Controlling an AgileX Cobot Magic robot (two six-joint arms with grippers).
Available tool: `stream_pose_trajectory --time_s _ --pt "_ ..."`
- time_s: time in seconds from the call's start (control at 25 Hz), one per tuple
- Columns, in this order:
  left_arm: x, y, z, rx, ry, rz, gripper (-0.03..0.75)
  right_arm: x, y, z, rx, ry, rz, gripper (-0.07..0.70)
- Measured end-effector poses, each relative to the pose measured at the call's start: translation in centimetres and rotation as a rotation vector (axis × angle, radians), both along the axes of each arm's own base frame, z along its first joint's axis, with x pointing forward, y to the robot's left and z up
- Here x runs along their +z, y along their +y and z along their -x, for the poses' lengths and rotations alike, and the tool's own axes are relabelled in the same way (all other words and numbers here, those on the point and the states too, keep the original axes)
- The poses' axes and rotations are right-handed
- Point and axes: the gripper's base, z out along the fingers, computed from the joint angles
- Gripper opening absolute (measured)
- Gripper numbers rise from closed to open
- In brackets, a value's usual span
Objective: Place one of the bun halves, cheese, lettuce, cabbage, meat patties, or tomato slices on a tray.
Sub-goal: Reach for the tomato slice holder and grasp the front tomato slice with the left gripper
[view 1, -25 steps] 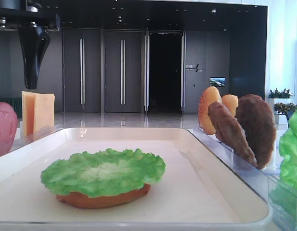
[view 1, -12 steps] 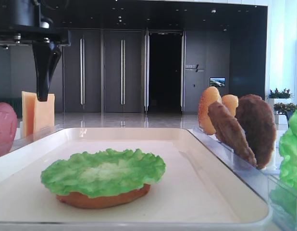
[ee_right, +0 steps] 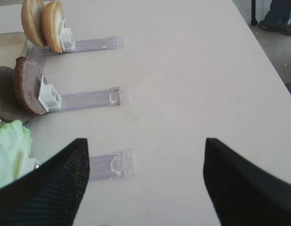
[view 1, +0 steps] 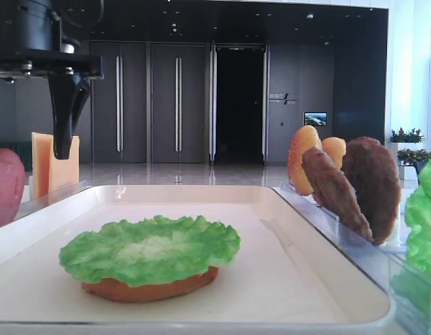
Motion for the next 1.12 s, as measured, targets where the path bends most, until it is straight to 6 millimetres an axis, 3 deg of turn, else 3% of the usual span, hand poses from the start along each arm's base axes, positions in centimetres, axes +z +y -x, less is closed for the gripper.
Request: stream_pose_trajectory --time_s 0.2,0.92,1.12 --pt "-0.90 -0.08 -0.18 -0.010 0.026 -0.012 0.612 0.00 0.00 0.00 0.000 0.000 0.000 0.514" --pt "-0.88 0.23 -0.16 -0.039 0.029 -0.046 0.596 0.00 0.00 0.00 0.000 0.000 0.000 0.514" --pt "-0.88 0.23 -0.16 -0.039 0.029 -0.046 0.528 0.00 0.00 0.00 0.000 0.000 0.000 0.514"
